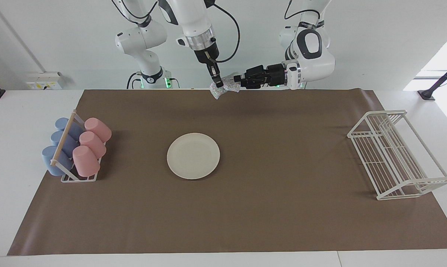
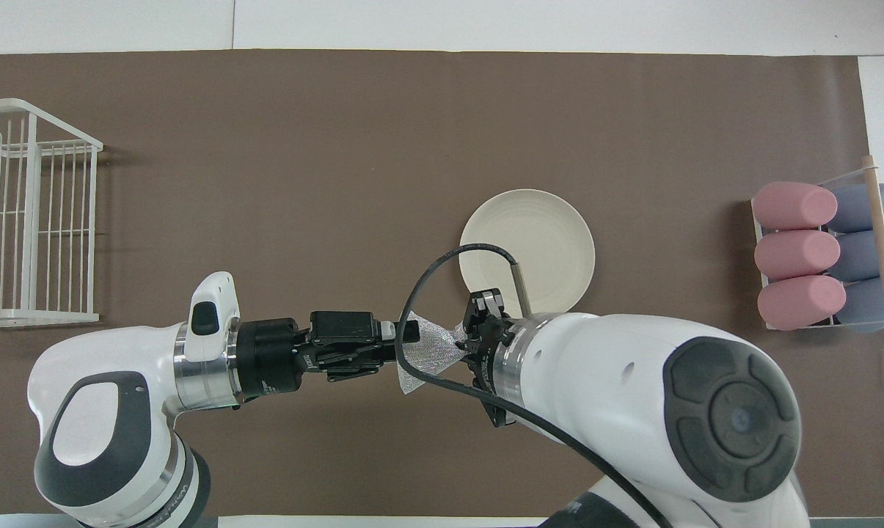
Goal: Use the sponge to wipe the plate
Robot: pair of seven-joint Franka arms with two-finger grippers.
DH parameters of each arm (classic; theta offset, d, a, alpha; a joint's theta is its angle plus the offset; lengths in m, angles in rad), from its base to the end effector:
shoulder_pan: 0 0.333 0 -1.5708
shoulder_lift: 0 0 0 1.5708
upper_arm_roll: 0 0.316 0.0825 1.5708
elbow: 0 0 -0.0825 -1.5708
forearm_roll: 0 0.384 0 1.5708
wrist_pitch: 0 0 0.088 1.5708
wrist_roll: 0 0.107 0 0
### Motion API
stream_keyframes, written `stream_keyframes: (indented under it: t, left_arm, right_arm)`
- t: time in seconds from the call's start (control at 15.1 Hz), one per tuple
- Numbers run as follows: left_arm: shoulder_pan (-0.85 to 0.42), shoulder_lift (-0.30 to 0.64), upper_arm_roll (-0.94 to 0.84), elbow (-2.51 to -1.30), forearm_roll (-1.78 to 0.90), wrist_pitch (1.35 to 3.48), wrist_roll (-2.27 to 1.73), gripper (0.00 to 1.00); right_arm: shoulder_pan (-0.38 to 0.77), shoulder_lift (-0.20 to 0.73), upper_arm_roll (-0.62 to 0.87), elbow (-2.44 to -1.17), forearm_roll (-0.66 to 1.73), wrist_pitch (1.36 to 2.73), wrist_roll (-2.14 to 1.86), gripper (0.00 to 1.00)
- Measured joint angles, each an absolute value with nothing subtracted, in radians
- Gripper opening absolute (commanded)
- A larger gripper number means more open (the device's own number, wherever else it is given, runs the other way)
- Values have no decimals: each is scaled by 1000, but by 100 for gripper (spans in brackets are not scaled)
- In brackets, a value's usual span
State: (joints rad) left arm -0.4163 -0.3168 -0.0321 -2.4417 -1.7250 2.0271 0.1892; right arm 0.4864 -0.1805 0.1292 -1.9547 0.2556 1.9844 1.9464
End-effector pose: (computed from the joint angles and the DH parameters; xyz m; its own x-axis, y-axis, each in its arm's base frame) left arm 0.3915 -0.2518 0.4675 0.9316 0.0639 -0.3579 0.3630 -0.1077 0.9255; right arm 0.4180 0.3206 0.5764 0.1689 -0.9446 -0.2816 -0.9842 -0.1460 -0.1004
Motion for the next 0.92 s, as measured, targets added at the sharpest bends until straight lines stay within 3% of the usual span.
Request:
stream_keyframes:
  t: [0.26,0.66,0.92]
  left_arm:
    - [-409,-323,-25,-2441,-1591,2048,108,100]
    - [-354,-338,-15,-2432,-1201,2045,26,100]
    - [-282,-338,-14,-2421,-918,2016,5,100]
  right_arm:
    - [473,-154,128,-1996,256,2079,1895,0]
    - [381,83,124,-2094,255,2410,1630,0]
    - [330,146,122,-2196,255,2540,1501,0]
